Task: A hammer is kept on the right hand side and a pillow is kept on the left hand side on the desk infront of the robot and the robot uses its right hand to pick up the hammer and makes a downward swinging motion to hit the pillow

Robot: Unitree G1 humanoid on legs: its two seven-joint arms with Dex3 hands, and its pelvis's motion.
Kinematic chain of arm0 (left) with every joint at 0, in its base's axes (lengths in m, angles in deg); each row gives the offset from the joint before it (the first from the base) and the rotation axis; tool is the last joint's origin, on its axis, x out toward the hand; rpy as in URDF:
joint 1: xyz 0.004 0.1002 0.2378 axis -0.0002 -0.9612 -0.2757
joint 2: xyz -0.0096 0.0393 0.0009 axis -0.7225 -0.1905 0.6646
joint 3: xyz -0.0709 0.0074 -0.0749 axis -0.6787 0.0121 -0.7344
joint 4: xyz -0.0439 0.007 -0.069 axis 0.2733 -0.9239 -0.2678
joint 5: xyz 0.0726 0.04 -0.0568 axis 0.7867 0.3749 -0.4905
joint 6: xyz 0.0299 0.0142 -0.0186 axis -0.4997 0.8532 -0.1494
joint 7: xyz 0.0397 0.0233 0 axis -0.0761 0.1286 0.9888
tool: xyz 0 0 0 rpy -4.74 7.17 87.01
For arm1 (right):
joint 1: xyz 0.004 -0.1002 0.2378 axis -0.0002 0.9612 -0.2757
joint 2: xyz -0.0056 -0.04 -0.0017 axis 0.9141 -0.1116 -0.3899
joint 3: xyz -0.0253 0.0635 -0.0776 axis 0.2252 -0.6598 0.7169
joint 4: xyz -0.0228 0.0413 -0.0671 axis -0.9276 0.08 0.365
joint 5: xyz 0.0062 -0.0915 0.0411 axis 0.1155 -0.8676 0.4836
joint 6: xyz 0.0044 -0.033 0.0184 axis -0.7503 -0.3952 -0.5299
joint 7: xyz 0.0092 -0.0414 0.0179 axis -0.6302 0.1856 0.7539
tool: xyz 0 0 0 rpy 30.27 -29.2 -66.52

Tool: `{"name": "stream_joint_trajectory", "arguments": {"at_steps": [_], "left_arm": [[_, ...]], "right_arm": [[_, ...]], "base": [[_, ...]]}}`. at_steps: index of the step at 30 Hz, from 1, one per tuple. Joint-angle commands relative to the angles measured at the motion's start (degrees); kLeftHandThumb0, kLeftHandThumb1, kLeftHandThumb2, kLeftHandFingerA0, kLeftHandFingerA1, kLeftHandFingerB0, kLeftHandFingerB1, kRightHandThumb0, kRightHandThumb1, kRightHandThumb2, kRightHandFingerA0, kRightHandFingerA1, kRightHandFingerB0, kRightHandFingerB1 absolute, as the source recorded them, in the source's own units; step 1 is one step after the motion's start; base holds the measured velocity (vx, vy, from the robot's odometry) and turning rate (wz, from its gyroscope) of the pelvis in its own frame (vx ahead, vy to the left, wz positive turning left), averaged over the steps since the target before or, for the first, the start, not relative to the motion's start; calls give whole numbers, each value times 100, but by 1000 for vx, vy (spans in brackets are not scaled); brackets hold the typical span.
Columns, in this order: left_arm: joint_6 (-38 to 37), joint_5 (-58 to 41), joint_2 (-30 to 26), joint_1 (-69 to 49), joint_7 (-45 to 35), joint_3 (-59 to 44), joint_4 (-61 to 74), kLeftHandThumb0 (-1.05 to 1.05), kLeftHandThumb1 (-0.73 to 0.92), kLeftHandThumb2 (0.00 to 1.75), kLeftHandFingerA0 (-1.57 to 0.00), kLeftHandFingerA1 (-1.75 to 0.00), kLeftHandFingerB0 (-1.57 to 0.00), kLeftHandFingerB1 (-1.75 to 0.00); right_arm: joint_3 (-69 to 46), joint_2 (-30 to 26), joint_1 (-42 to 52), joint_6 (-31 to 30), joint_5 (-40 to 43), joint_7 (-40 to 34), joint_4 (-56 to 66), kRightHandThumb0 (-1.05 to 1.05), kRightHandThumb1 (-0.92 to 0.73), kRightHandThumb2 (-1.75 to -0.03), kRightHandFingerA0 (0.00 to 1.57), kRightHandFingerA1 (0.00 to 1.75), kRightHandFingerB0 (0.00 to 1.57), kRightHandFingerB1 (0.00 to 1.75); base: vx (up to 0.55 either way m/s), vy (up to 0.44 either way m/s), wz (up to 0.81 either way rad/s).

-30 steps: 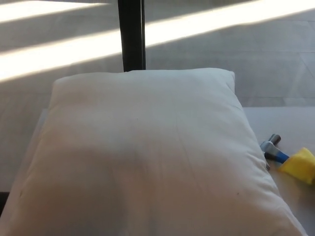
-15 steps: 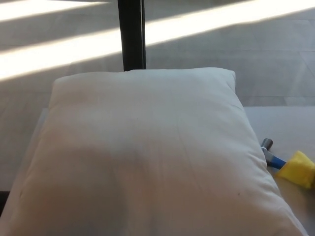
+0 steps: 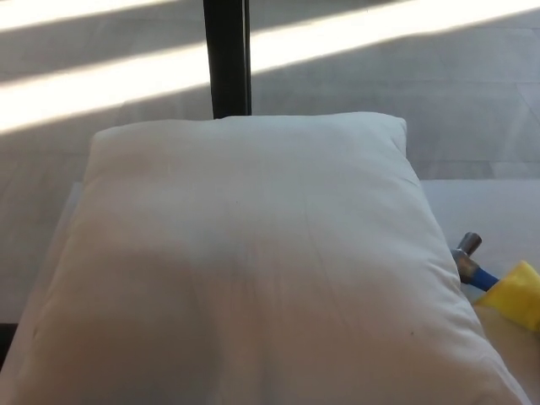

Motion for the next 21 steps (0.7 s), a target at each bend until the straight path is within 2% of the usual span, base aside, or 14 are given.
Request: {"name": "stream_joint_trajectory", "arguments": {"at_steps": [1, 3, 4, 5, 7, 8, 10, 12, 13, 14, 15, 17, 18, 21], "left_arm": [[-49, -93, -29, -72, 63, -60, -9, -59, 74, 62, -77, -60, -60, -53], [-29, -68, -33, -51, 127, -43, -27, -60, 74, 62, -78, -60, -62, -53], [-16, -82, -34, -43, 111, -54, -30, -60, 74, 62, -76, -60, -61, -52], [-74, -19, -47, -63, 93, 3, -36, -61, 75, 62, -74, -59, -58, -51], [-45, -119, -30, -47, 52, -89, -43, -59, 74, 62, -78, -61, -61, -52], [-17, -135, -26, -33, 72, -103, -41, -59, 74, 62, -78, -61, -61, -52], [-53, -134, -20, -60, 33, -96, -8, -59, 74, 62, -76, -61, -60, -53], [-63, -166, -22, -91, 11, -125, 10, -59, 74, 62, -76, -61, -60, -53], [-49, -108, -37, -89, 58, -75, 9, -60, 75, 62, -77, -61, -70, -57], [-35, -77, -39, -83, 79, -55, -34, -60, 76, 63, -74, -57, -56, -51], [-32, -75, -37, -81, 79, -55, -52, -60, 76, 63, -74, -57, -56, -51], [-58, -195, -1, -112, -28, -159, -35, -60, 74, 62, -74, -60, -58, -53], [-64, -211, 8, -128, -43, -172, -21, -62, 73, 62, -74, -62, -66, -58], [-88, -235, 24, -161, -65, -197, 7, -61, 74, 62, -74, -63, -63, -57]], "right_arm": [[-1324, 219, 210, 216, 1710, 952, 52, -28, -53, -81, 93, 175, 84, 143], [-1504, 236, 217, 186, 1749, 937, 155, -30, -56, -75, 92, 175, 85, 135], [-1619, 274, 213, 88, 1786, 884, 231, -29, -56, -72, 91, 173, 86, 104], [-1717, 273, 189, 73, 1846, 976, 253, -27, -57, -71, 91, 175, 87, 110], [-1916, 311, 172, 86, 1964, 1041, 283, -26, -49, -86, 96, 175, 84, 151], [-1997, 329, 162, 38, 1990, 1040, 316, -26, -49, -86, 96, 175, 84, 151], [-2229, 387, 142, -109, 2132, 1142, 456, -22, -46, -98, 96, 175, 88, 147], [-2299, 444, 98, -149, 2121, 1179, 474, -22, -46, -98, 96, 175, 88, 147], [-2455, 502, 61, -233, 2269, 1249, 520, -19, -47, -103, 98, 175, 91, 144], [-2638, 576, -6, -367, 2434, 1309, 578, -17, -46, -105, 101, 173, 92, 139], [-2700, 602, -27, -414, 2470, 1330, 601, -17, -46, -105, 101, 173, 92, 139], [-2949, 742, -78, -752, 2762, 1522, 811, -18, -45, -106, 101, 175, 84, 151], [-3022, 789, -66, -826, 2841, 1618, 922, -18, -46, -109, 102, 175, 81, 155], [-3234, 1001, -97, -1175, 3108, 1785, 1309, -16, -48, -117, 101, 175, 82, 154]], "base": [[0, 0, 0], [0, 0, 0], [0, 0, 0], [0, 0, 0], [0, 0, 0], [0, 0, 0], [0, 0, 0], [0, 0, 0], [0, 0, 0], [0, 0, 0], [0, 0, 0], [0, 0, 0], [0, 0, 0], [0, 0, 0]]}}
